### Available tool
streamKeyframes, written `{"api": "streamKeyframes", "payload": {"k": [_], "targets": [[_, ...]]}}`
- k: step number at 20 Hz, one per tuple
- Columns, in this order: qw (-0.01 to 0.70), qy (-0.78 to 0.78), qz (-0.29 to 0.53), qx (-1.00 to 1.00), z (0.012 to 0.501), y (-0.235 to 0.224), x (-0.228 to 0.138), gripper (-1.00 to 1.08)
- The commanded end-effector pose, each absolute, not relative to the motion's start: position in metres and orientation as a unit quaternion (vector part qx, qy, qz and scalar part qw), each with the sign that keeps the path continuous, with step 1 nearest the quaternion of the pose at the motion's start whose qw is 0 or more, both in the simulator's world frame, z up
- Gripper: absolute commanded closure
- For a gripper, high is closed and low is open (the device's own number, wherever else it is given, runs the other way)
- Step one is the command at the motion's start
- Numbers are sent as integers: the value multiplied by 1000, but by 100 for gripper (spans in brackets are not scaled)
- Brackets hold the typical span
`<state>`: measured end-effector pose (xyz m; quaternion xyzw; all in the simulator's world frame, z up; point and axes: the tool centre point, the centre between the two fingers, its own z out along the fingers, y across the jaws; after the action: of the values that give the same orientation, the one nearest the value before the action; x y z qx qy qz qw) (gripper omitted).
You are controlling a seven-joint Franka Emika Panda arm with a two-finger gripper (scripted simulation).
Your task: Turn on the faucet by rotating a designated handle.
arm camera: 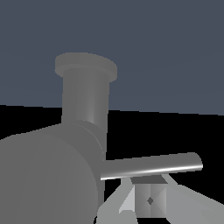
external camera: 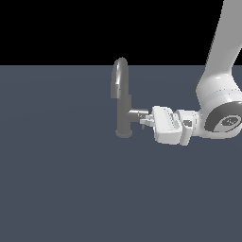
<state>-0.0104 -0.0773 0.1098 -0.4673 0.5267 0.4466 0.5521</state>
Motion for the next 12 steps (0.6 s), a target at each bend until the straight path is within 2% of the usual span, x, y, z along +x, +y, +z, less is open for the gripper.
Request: {"api": "streamKeyframes", "payload": {"k": [1,12], "targets": [[549,531,448,-464,96,-78,-9,108],[544,538,452,-458,56,-82,2,108]]}}
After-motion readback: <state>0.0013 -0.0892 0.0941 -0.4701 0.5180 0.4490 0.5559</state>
